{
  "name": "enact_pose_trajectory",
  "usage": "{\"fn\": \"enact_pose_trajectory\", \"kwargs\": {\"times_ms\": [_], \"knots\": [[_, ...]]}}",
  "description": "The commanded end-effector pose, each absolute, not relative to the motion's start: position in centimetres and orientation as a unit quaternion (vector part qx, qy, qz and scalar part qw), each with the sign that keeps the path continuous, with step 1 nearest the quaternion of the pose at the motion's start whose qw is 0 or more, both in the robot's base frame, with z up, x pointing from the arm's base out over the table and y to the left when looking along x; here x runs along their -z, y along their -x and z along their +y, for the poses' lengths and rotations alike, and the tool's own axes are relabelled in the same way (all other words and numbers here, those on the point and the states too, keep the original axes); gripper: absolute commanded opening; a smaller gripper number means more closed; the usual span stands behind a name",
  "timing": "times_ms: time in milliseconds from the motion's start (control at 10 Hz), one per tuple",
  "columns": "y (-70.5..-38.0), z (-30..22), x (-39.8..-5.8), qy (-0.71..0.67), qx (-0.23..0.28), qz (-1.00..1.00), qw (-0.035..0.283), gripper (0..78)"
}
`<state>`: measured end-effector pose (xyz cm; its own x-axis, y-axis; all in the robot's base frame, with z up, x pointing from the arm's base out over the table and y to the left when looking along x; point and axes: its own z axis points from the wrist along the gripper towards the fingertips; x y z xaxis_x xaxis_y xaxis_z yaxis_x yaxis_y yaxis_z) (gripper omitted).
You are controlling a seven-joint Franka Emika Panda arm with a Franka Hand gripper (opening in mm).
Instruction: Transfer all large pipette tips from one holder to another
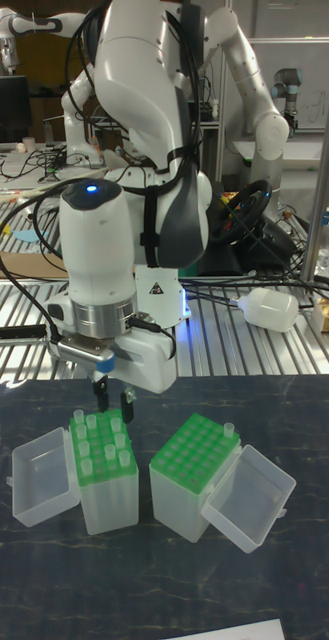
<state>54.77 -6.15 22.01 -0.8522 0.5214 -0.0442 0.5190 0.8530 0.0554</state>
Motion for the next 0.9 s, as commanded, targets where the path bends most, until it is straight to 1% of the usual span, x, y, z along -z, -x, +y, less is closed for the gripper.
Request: {"fn": "enact_pose_trajectory", "kwargs": {"times_ms": [100, 700, 800, 900], "knots": [[-54.8, -6.0, -21.8, -0.272, -0.022, 0.961, 0.034, 77.4], [-54.8, -6.0, -21.8, -0.272, -0.022, 0.961, 0.034, 77.4], [-54.5, -5.7, -20.6, -0.278, -0.029, 0.960, 0.031, 77.4], [-54.4, -5.7, -20.5, -0.279, -0.031, 0.959, 0.031, 77.4]]}}
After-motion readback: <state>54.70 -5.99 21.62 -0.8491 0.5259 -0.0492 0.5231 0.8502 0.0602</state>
